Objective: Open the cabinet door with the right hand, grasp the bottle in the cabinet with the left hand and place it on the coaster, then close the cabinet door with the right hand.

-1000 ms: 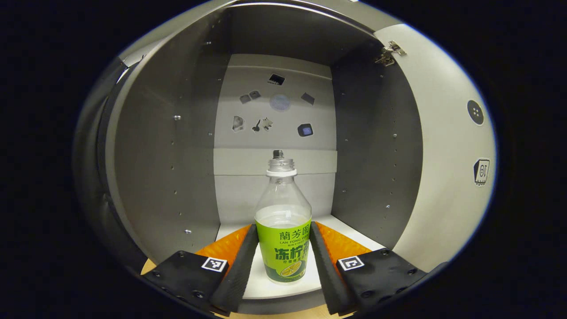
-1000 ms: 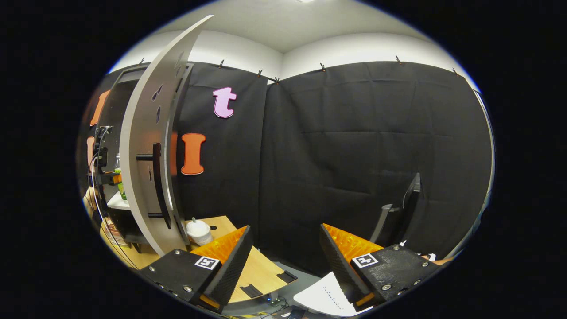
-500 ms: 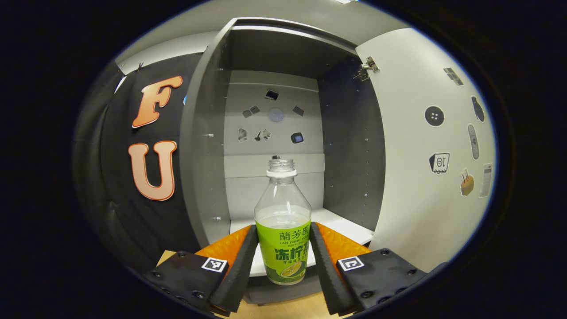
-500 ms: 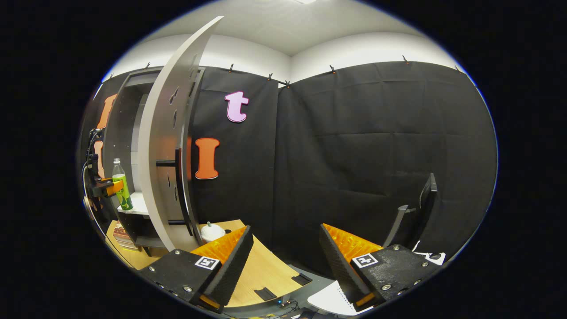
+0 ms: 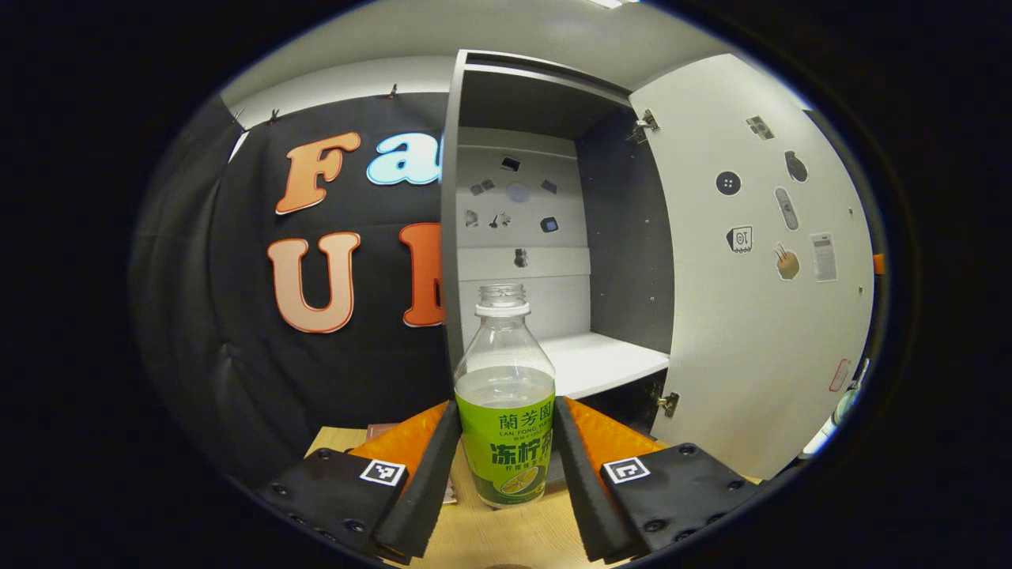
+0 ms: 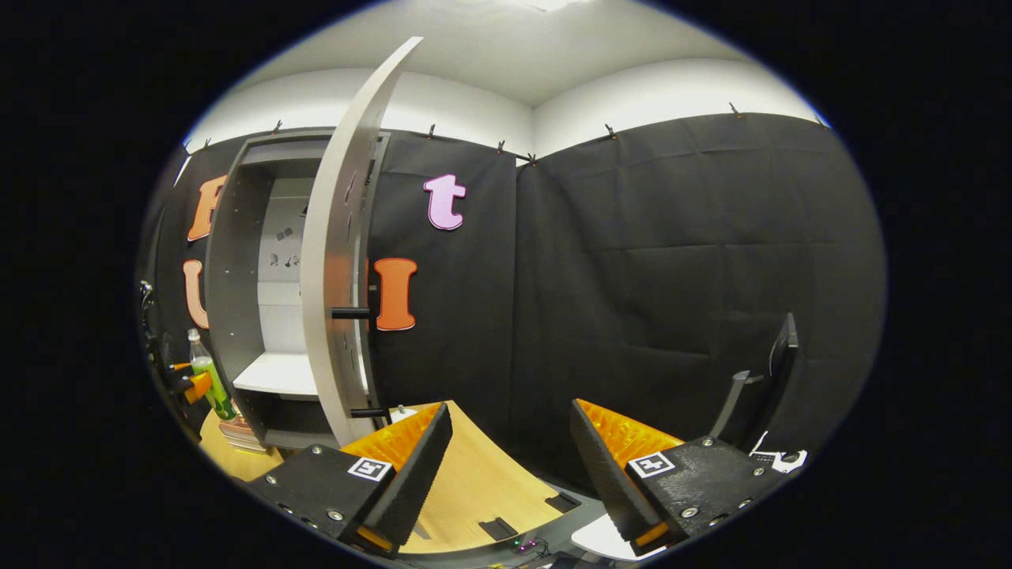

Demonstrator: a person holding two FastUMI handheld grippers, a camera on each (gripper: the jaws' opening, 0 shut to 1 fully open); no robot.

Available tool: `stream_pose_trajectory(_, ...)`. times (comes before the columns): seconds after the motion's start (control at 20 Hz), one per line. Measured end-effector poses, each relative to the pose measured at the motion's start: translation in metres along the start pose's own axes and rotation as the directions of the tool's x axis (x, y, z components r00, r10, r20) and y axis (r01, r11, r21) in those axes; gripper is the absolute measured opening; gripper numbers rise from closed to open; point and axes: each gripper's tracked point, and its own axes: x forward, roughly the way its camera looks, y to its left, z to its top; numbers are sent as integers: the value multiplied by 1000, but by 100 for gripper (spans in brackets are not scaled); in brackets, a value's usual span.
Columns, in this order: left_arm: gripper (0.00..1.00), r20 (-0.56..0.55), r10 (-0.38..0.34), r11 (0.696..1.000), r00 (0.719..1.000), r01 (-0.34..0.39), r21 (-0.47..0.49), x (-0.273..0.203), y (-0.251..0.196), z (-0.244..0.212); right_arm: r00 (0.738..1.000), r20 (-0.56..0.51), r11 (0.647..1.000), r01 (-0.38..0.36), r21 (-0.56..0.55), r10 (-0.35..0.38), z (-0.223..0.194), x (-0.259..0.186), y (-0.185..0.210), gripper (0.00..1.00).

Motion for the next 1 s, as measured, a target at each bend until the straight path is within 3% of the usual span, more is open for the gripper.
stream_pose_trajectory(0.2,76,-12,3,999,1000,-3,-49,-25,16,-30,1000,-6,1000,-16,-11,16,-2,-1,4,89)
stream_pose_trajectory(0.25,76,-17,11,999,1000,-11,-52,-35,18,-42,1000,-9,1000,-16,-16,16,-3,-1,5,89)
stream_pose_trajectory(0.3,76,-24,13,998,1000,-15,-56,-41,20,-52,1000,-12,1000,-15,-21,15,-3,-2,5,97)
stream_pose_trajectory(0.35,76,-33,15,998,999,-17,-65,-46,22,-63,1000,-13,1000,-13,-26,13,-4,-2,5,89)
stream_pose_trajectory(0.5,76,-74,15,994,997,-23,-104,-58,26,-104,1000,-16,999,-5,-32,4,-5,-3,5,97)
stream_pose_trajectory(1.0,76,-191,-29,989,981,1,-148,-84,16,-222,997,-41,997,65,-45,-67,-12,-6,-6,93)
